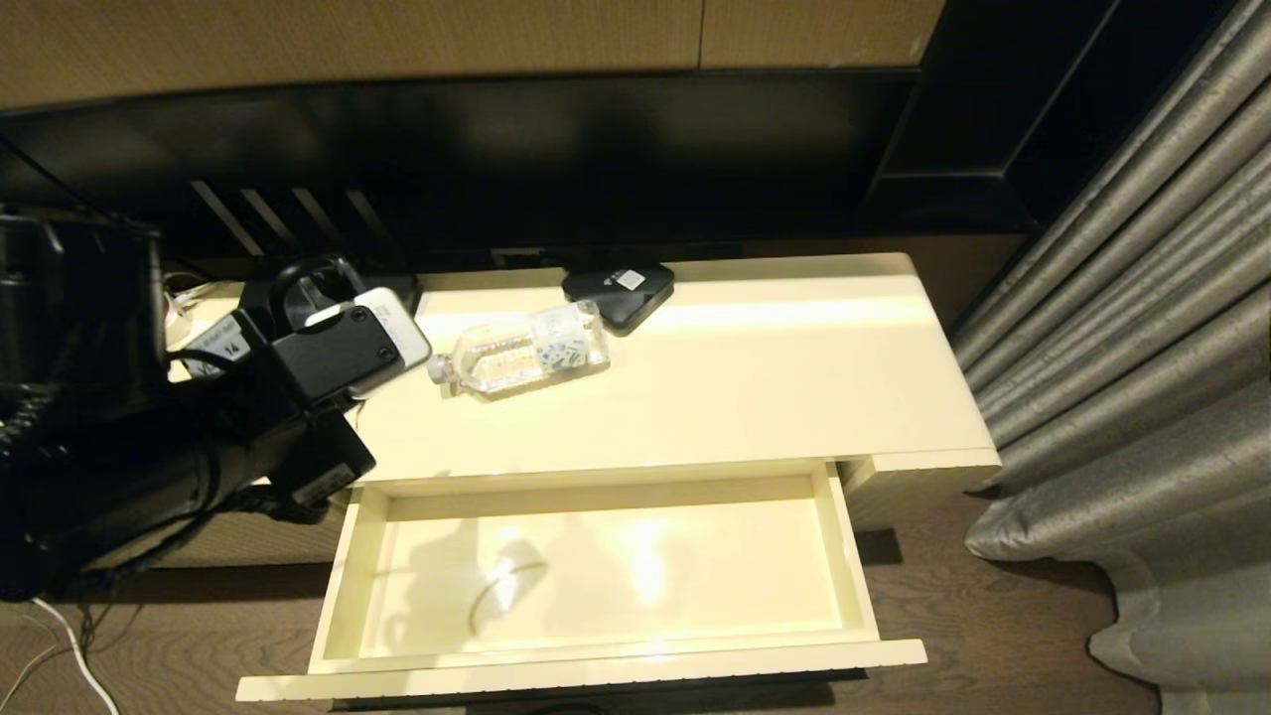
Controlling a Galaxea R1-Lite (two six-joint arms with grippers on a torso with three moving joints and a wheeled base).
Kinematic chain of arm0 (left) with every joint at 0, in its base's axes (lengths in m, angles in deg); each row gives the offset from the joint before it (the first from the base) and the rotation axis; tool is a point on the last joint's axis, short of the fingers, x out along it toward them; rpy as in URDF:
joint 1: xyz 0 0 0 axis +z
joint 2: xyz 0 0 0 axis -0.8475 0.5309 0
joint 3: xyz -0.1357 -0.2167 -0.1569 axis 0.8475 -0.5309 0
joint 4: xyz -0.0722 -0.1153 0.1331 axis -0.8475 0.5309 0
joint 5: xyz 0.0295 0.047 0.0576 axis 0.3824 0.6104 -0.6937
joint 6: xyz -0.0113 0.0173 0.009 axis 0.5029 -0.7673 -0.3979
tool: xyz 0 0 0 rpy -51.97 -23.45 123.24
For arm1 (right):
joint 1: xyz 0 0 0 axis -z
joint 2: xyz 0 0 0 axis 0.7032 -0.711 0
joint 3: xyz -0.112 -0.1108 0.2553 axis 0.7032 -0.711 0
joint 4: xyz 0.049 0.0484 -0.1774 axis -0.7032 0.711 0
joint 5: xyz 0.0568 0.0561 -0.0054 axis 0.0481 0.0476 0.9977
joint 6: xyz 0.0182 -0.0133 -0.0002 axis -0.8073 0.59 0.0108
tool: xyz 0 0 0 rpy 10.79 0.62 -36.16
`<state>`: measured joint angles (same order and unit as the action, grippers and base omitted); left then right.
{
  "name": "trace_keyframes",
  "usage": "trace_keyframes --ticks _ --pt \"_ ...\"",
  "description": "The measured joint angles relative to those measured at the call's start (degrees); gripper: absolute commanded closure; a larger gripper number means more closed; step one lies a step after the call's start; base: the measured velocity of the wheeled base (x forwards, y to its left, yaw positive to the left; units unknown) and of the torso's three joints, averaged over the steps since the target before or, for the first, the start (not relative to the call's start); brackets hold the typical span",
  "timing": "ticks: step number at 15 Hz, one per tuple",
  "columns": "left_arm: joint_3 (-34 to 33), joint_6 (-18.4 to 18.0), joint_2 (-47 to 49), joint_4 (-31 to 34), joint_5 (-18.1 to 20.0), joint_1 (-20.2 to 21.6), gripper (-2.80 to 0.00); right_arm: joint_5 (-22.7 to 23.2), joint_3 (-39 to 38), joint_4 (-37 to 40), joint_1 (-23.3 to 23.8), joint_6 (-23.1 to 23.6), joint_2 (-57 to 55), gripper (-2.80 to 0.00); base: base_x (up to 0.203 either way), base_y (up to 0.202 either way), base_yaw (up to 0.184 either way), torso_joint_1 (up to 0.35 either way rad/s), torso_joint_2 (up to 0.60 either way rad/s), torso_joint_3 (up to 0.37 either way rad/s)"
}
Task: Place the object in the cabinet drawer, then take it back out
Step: Put the mineral water in the drawer
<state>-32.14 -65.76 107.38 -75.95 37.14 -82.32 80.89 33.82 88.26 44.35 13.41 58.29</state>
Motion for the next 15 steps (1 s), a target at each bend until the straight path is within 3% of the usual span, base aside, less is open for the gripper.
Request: trace_keyframes --ticks 2,3,5,9,12,15 --pt "2.11 -12.95 -0.3 -0.12 0.22 0.43 0.0 0.0 0.0 0.0 0.0 0.0 0.0 0.0 0.0 0.0 0.0 0.0 0.0 0.0" --pt "2.39 -17.07 0.36 -0.37 0.49 0.11 0.0 -0.05 0.0 0.0 0.0 0.0 0.0 0.0 0.0 0.0 0.0 0.0 0.0 0.0" --pt "2.56 -21.34 2.81 -1.55 0.76 -1.84 0.0 -0.02 0.0 0.02 0.0 -0.02 0.0 0.0 0.0 0.0 0.0 0.0 0.0 0.0" --pt "4.97 -25.45 9.83 -5.34 0.8 -3.76 0.0 -0.05 0.0 0.0 0.0 -0.02 0.0 0.0 0.0 0.0 0.0 0.0 0.0 0.0" --pt "6.31 -24.35 14.31 -5.92 1.84 -3.74 0.0 -0.01 0.0 0.0 0.0 -0.02 0.0 0.0 0.0 0.0 0.0 0.0 0.0 0.0" --pt "8.01 -22.87 17.6 -6.7 4.6 -1.14 0.0 -0.03 0.0 0.0 0.0 -0.02 0.0 0.0 0.0 0.0 0.0 0.0 0.0 0.0"
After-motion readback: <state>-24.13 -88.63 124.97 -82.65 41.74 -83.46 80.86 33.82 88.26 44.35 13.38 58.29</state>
